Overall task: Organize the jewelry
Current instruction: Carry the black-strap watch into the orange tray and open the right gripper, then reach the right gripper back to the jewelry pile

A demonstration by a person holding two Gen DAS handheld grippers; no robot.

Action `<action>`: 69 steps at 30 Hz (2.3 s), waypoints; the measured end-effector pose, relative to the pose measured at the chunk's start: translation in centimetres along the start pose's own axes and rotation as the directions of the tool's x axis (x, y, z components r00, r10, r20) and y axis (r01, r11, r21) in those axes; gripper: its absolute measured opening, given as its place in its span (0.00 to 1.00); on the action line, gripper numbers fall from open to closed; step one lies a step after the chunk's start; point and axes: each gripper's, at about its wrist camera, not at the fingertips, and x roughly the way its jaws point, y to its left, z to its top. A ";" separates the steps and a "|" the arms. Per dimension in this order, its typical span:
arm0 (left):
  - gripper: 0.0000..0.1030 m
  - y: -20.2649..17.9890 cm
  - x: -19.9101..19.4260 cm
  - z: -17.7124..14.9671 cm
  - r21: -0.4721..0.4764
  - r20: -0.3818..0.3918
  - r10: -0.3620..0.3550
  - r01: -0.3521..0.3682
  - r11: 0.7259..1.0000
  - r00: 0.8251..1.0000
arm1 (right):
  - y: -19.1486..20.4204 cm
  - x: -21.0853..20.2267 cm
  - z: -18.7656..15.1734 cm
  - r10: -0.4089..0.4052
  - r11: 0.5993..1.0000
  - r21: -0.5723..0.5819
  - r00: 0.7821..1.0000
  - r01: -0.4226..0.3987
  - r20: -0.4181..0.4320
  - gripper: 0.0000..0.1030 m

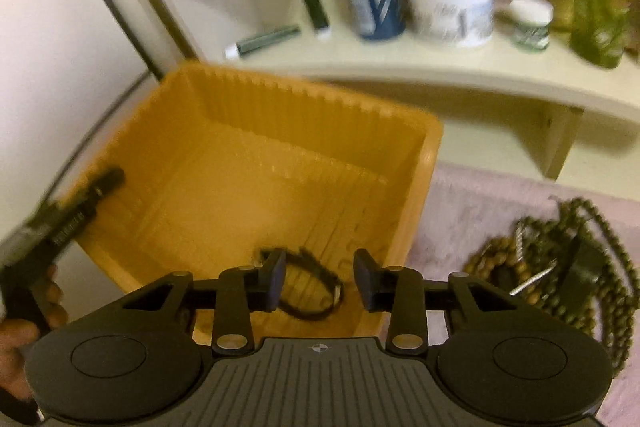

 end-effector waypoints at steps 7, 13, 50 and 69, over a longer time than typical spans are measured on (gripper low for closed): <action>0.14 -0.1 0.1 0.0 0.001 -0.001 0.003 -0.003 1.000 1.000 | -4.2 -7.2 -0.5 -0.004 0.995 0.097 0.972 -0.019 0.234 0.37; 0.14 -0.1 0.0 0.0 0.004 0.000 0.004 -0.004 1.000 1.000 | -6.9 -11.0 -4.7 -0.100 0.990 0.123 0.969 0.073 0.227 0.37; 0.15 -0.3 0.1 0.0 0.020 -0.005 0.008 -0.008 1.000 1.000 | -3.1 -4.8 -12.0 -0.185 0.917 -0.354 0.982 0.184 0.029 0.09; 0.15 -0.3 0.1 0.1 0.020 -0.006 0.010 -0.010 1.000 1.000 | -2.1 -6.3 -5.5 0.075 0.982 -0.183 0.988 -0.050 0.135 0.09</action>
